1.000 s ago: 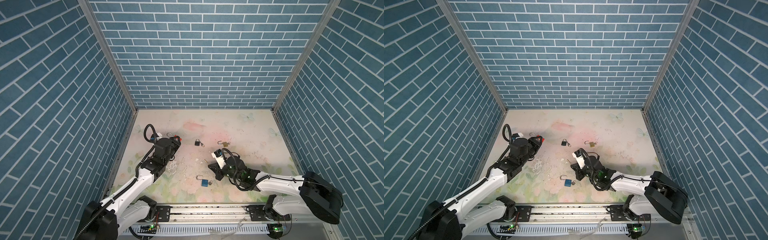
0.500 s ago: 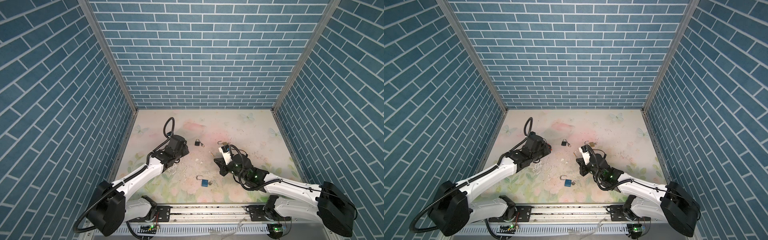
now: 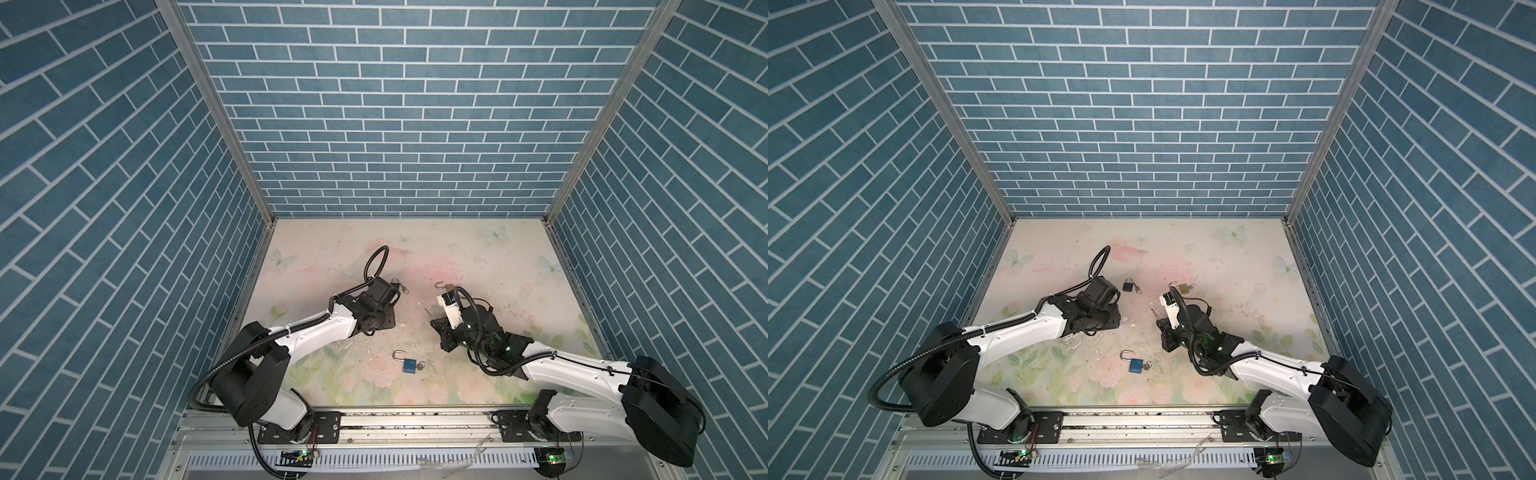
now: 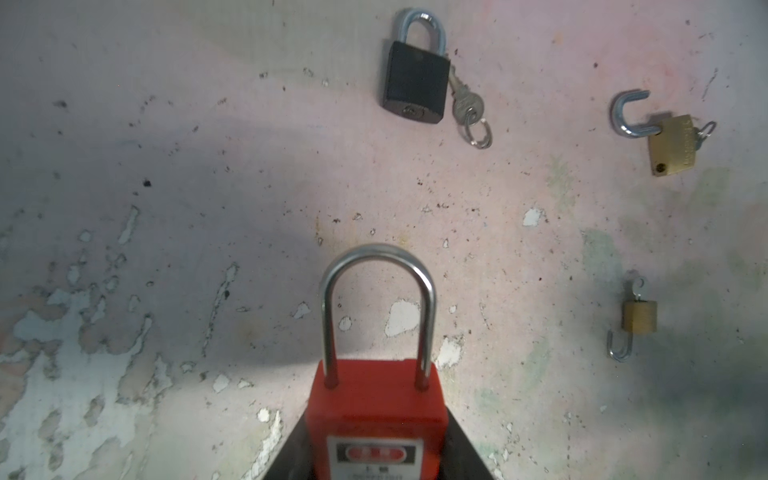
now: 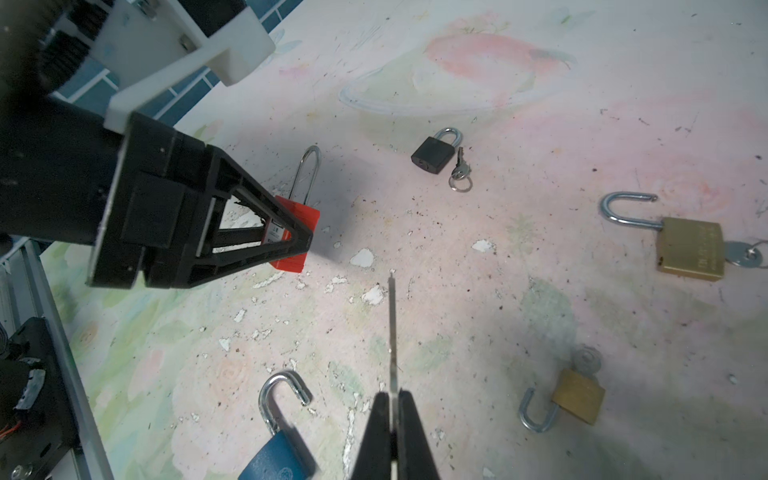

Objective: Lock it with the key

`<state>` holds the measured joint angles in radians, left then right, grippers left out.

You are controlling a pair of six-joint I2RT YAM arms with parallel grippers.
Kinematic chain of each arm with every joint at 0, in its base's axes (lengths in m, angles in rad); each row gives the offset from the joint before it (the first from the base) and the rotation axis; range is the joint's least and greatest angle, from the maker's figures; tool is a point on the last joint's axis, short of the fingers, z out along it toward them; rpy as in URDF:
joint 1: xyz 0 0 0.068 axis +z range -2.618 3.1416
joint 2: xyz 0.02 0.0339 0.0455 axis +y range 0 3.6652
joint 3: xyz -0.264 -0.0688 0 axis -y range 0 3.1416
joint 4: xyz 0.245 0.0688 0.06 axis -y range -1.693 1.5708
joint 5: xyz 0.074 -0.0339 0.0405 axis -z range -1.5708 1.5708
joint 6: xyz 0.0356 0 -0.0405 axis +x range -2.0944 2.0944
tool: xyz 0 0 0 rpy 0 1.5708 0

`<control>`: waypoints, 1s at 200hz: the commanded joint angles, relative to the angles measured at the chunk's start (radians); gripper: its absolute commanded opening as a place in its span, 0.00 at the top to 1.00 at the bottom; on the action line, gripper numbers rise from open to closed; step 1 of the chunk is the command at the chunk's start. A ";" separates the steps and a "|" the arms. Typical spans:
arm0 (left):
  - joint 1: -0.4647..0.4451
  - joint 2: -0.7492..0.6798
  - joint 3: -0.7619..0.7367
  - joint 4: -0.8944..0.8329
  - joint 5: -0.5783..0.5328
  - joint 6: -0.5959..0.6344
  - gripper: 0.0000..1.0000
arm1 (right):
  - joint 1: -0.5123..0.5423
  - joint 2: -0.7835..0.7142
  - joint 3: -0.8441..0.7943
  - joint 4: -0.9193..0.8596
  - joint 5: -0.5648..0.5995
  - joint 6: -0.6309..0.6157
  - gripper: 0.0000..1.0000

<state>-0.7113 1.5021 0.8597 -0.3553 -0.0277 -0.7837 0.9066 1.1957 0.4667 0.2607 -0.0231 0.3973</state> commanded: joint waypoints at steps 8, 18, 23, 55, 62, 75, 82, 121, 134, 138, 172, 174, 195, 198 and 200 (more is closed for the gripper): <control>-0.005 0.041 -0.006 0.061 0.052 -0.096 1.00 | -0.003 0.020 0.036 0.012 -0.017 0.034 1.00; -0.006 0.057 -0.007 0.073 0.062 -0.127 1.00 | -0.003 0.025 0.036 0.015 -0.019 0.033 1.00; -0.007 0.065 -0.007 0.079 0.068 -0.140 1.00 | -0.003 0.025 0.036 0.018 -0.020 0.032 1.00; -0.010 0.122 0.005 0.087 0.091 -0.194 1.00 | -0.003 0.037 0.029 0.037 -0.027 0.034 1.00; -0.011 0.127 0.005 0.083 0.090 -0.205 1.00 | -0.004 0.038 0.027 0.040 -0.029 0.034 1.00; -0.010 0.133 -0.001 0.093 0.092 -0.211 1.00 | -0.003 0.041 0.026 0.043 -0.033 0.034 1.00; -0.012 0.134 -0.001 0.093 0.091 -0.214 1.00 | -0.004 0.044 0.026 0.043 -0.032 0.032 1.00; -0.021 0.145 0.012 0.089 0.089 -0.199 0.97 | -0.008 0.040 0.020 0.050 -0.031 0.029 1.00; -0.025 0.150 0.020 0.076 0.084 -0.180 0.94 | -0.009 0.040 0.017 0.052 -0.031 0.028 1.00; -0.028 0.153 0.025 0.070 0.083 -0.170 0.94 | -0.011 0.039 0.016 0.052 -0.031 0.029 1.00; -0.039 0.172 0.065 -0.001 0.039 -0.077 0.90 | -0.012 0.029 0.012 0.046 -0.031 0.028 1.00; -0.039 0.173 0.068 -0.003 0.037 -0.072 0.89 | -0.012 0.029 0.012 0.046 -0.031 0.028 1.00; -0.045 0.184 0.075 -0.024 0.021 -0.026 0.82 | -0.014 0.022 0.011 0.041 -0.028 0.028 1.00; -0.044 0.186 0.075 -0.026 0.021 -0.022 0.82 | -0.014 0.022 0.010 0.041 -0.029 0.028 1.00; -0.046 0.187 0.075 -0.027 0.020 -0.018 0.81 | -0.014 0.023 0.010 0.042 -0.029 0.029 1.00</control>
<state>-0.7483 1.6665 0.9180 -0.3176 0.0414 -0.8803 0.8974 1.2308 0.4667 0.2920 -0.0494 0.4076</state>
